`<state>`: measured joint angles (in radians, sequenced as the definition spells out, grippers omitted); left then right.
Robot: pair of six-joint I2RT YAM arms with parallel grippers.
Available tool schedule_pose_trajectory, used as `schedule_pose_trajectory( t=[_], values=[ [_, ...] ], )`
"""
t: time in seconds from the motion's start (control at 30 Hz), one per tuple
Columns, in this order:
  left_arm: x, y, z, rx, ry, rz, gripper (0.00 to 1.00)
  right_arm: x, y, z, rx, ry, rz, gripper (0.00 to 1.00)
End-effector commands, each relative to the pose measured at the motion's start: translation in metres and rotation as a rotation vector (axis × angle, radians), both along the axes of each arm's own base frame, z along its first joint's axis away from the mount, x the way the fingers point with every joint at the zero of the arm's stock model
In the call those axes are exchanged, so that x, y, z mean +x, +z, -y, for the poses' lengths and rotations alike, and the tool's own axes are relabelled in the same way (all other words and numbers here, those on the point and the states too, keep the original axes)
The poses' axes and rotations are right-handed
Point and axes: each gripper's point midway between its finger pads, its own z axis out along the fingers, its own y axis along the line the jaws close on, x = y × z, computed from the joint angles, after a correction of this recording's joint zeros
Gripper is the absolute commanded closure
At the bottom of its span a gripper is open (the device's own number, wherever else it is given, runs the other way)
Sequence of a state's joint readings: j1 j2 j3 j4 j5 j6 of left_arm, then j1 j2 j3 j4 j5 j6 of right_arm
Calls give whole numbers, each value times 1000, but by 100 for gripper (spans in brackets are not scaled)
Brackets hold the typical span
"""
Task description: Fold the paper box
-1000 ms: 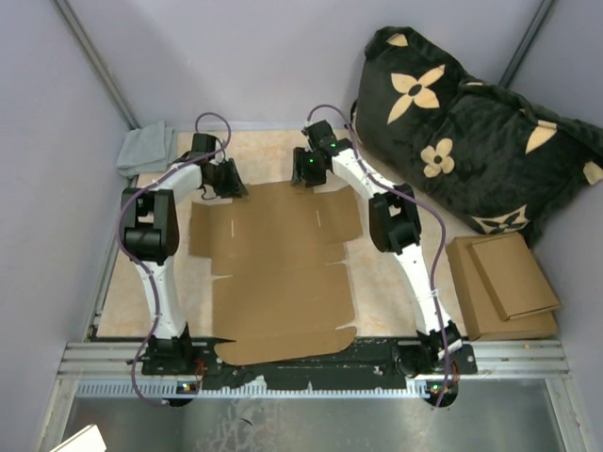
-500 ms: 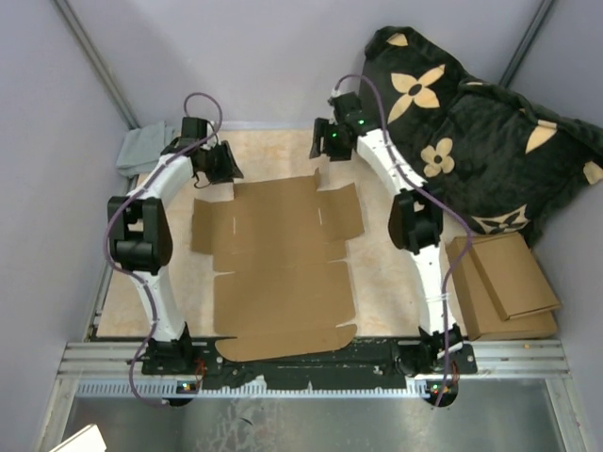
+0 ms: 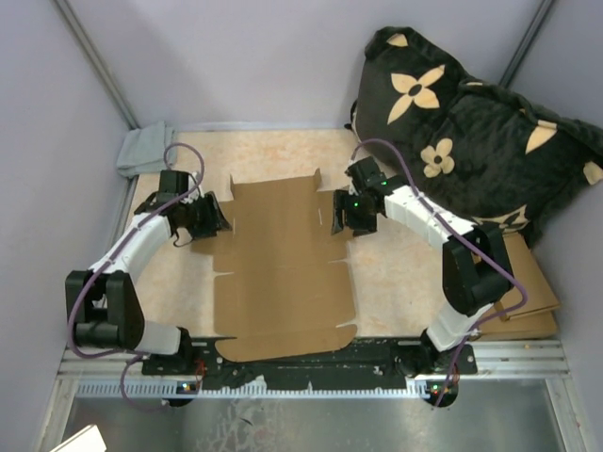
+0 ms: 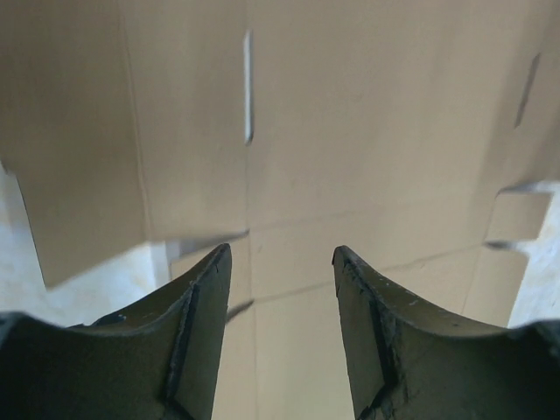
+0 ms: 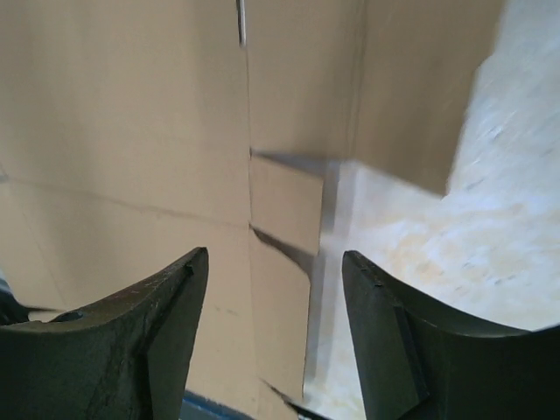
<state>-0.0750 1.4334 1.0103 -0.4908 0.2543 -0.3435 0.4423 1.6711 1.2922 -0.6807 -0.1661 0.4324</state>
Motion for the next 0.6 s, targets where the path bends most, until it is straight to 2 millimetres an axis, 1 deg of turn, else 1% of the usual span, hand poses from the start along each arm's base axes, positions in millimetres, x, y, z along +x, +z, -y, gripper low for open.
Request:
schedule_pose_trajectory(
  t=[0.0,0.07,0.13,0.3,0.33,0.4,0.47,0.57],
  values=[
    [-36,-12,-4,1,14,-63,43,-18,9,-22,63,2,40,36],
    [-43,-14,-8,17,23,-72,43,-24,-2,-20,68,-26,13,37],
    [-47,-15,-10,29,25,-74,43,-26,-11,-17,53,-49,-2,38],
    [-52,-18,-18,70,50,-89,43,-20,-24,-13,11,-61,-6,38],
    [-54,-21,-20,78,56,-97,43,-19,-26,-14,8,-57,-9,38],
    [-57,-27,-21,87,55,-117,43,-19,-40,-17,1,-38,-37,39],
    [-60,-33,-23,94,57,-131,43,-19,-50,-20,3,-24,-51,40],
    [-59,-35,-22,87,61,-137,43,-18,-60,-21,-3,-17,-67,41]
  ],
)
